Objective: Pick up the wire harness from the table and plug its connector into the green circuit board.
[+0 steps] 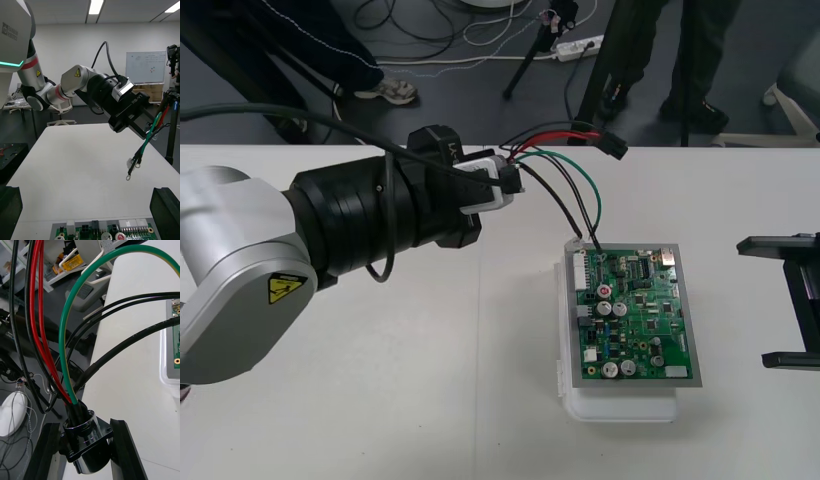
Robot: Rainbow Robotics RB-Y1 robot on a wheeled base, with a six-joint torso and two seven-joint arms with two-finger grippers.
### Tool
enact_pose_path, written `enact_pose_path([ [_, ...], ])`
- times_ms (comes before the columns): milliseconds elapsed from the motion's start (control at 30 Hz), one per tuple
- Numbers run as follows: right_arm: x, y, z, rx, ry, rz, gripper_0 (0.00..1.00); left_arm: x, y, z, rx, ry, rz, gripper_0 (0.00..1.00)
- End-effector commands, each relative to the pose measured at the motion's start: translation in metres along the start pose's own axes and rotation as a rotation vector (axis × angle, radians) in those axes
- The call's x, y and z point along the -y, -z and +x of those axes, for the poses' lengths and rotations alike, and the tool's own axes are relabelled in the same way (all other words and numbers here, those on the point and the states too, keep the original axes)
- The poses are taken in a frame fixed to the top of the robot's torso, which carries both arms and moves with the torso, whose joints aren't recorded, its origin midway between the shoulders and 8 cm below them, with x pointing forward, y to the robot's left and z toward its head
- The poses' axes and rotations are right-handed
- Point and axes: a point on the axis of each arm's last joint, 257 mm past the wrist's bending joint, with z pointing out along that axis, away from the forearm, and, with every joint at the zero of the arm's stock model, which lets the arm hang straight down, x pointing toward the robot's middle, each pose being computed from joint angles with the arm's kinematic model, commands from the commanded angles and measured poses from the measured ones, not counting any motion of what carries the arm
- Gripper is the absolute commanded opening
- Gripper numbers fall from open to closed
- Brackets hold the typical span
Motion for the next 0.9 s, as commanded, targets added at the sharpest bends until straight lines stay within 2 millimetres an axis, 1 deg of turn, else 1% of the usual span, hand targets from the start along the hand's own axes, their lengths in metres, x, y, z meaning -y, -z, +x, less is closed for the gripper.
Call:
enact_pose_path([
  [33,-0.006,-0.008,-0.009,0.032,-0.033,-0.022,1.0,-0.024,-0.01,-0.045,0.1,-0.118,-0.108,0.0],
  [100,-0.008,-0.009,-0.01,0.031,-0.042,-0.029,1.0,-0.018,-0.015,-0.051,0.103,-0.135,-0.108,0.0],
  [200,-0.01,-0.012,-0.011,0.034,-0.053,-0.027,1.0,-0.016,-0.019,-0.056,0.102,-0.16,-0.121,0.0],
  [367,-0.009,-0.019,-0.013,0.03,-0.072,-0.005,1.0,-0.015,-0.023,-0.061,0.095,-0.199,-0.143,0.0],
  [500,-0.005,-0.024,-0.014,0.021,-0.083,0.036,1.0,-0.017,-0.024,-0.061,0.091,-0.222,-0.172,0.0],
  [667,0.008,-0.025,-0.017,0.022,-0.103,0.103,1.0,-0.018,-0.024,-0.061,0.089,-0.226,-0.175,0.0],
  [767,0.021,-0.023,-0.017,0.023,-0.119,0.164,1.0,-0.018,-0.023,-0.061,0.089,-0.227,-0.176,0.0],
  [900,0.03,-0.027,-0.024,0.054,-0.199,0.219,1.0,-0.018,-0.023,-0.06,0.088,-0.228,-0.176,0.0],
])
